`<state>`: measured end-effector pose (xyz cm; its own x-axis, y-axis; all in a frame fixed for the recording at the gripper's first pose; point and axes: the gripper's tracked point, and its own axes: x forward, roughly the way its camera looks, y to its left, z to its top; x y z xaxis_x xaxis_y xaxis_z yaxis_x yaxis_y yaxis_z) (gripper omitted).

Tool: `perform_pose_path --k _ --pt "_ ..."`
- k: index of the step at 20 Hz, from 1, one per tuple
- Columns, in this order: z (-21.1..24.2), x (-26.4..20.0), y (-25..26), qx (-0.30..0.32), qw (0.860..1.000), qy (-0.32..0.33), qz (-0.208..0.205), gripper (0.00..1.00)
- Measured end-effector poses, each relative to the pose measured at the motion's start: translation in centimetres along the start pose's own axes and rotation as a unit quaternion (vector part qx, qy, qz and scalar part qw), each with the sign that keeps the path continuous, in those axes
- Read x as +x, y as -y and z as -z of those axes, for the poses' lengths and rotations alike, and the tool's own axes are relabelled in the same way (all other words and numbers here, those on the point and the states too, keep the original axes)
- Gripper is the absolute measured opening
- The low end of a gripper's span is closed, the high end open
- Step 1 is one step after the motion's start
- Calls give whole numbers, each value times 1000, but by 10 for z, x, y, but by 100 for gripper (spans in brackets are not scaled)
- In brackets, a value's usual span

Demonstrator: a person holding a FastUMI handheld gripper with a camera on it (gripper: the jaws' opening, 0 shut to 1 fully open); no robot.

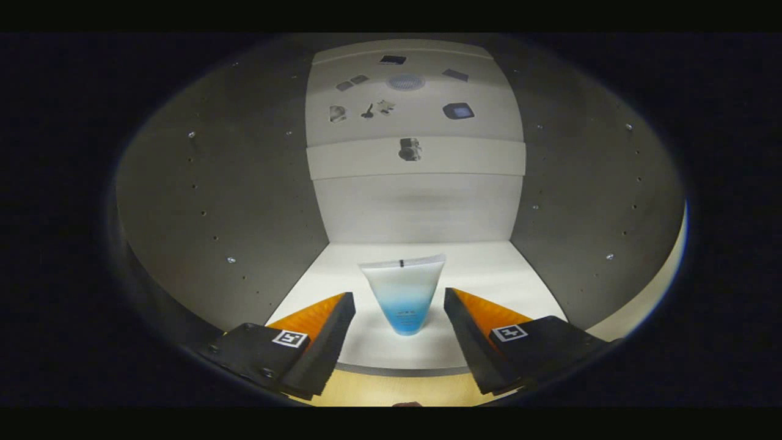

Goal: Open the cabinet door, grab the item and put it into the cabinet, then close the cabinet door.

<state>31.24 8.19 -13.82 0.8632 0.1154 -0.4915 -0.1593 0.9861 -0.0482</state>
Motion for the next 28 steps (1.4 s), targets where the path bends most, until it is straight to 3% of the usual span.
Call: perform_pose_path --k 5,9,16,28 --pt "-15 -63 -10 -11 999 52 -6 94" --pt "-23 -148 -27 -18 994 109 -21 94" --pt "-20 -299 -26 -38 981 192 4 94" --pt "42 -485 100 22 961 219 166 94"
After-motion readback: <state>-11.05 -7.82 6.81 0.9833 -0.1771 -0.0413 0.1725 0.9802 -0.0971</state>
